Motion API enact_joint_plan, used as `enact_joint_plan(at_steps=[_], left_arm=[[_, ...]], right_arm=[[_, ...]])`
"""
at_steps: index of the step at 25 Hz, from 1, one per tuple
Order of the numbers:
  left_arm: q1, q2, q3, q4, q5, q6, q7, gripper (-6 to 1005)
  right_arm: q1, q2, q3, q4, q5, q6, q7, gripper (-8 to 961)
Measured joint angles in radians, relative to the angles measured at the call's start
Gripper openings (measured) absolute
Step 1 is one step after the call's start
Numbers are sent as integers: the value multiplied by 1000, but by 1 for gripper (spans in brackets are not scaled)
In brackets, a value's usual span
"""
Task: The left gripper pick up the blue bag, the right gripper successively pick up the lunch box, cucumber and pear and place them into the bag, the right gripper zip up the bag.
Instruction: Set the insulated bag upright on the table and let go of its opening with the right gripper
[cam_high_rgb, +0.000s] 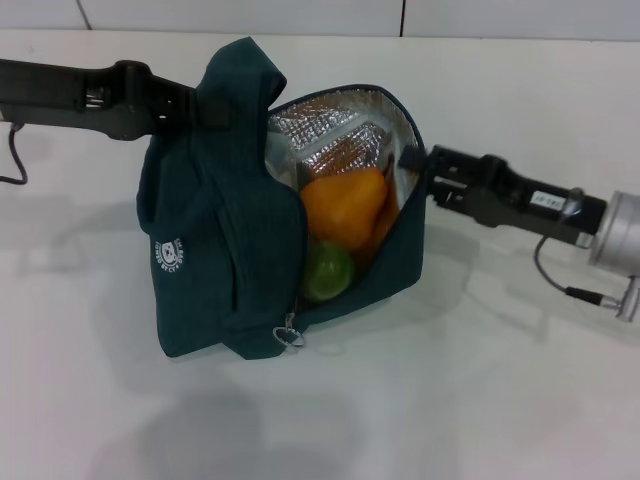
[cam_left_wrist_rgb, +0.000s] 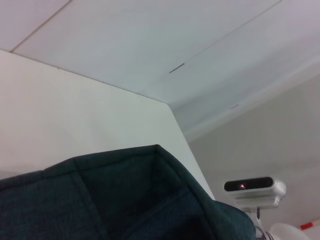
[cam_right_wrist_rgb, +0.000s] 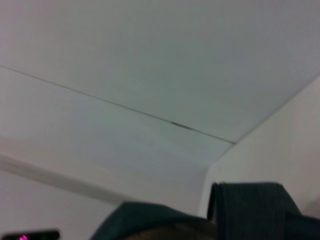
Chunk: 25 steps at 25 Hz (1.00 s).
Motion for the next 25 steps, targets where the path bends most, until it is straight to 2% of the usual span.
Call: enact_joint_plan(at_steps=[5, 14, 18, 25], left_arm=[[0, 0, 0, 0, 0, -1, 2, 44], [0, 1, 1, 0, 0, 0, 2, 44], [-1, 3, 3, 0, 1, 15, 2, 43], [-11, 10, 1, 0, 1, 57, -12, 44]], right_arm=[[14, 1, -52, -4, -4, 24, 10, 575], [-15, -1, -32, -40, 14, -42, -129, 493], [-21, -4, -6, -52, 16, -68, -148, 336], [-38, -16, 110, -55, 14, -186, -213, 79]])
